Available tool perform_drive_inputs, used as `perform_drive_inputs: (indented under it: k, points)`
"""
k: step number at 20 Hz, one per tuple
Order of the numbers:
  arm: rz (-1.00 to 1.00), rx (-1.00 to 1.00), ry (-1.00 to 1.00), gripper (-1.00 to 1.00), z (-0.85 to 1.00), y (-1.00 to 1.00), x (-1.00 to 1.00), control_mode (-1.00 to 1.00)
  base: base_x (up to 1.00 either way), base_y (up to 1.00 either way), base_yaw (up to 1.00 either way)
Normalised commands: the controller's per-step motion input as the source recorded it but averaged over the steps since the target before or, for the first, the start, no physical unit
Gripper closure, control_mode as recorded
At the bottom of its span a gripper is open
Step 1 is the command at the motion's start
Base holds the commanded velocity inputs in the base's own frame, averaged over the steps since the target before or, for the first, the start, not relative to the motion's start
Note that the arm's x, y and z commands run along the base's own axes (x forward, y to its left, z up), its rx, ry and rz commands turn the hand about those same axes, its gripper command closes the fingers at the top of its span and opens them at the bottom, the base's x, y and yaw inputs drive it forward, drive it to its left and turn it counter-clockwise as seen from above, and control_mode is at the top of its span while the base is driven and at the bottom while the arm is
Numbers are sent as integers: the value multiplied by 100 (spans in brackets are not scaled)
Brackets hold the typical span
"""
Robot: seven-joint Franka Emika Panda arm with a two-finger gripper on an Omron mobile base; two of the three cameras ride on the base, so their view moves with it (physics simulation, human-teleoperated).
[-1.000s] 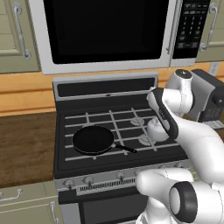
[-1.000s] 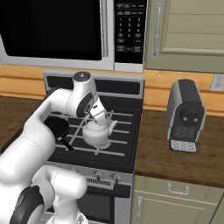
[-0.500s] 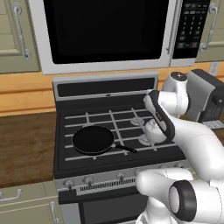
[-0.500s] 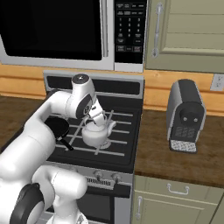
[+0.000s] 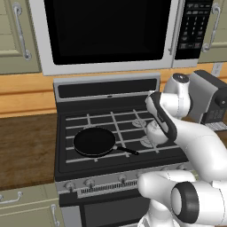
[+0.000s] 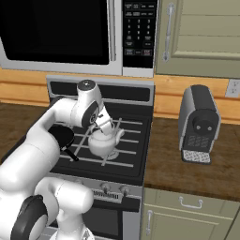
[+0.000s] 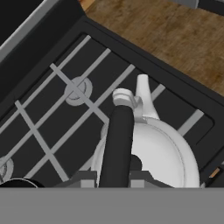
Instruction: Pick the kettle from the counter and place it on a stove burner. Then turn the burner on.
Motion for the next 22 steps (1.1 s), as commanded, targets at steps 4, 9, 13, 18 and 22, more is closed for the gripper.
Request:
perform_drive_inputs:
  k: [4, 9, 13, 18, 22]
  points:
    - [0, 0, -8, 100, 0, 0, 4, -100, 0, 0, 0]
    - [0, 0, -5, 100, -11, 0, 0, -100, 0, 0, 0]
    - [0, -2, 0, -100, -28, 3, 0, -100, 0, 0, 0]
    - [0, 0, 0, -100, -13, 0, 0, -100, 0, 0, 0]
    - [0, 0, 0, -100, 0, 0, 0, -100, 0, 0, 0]
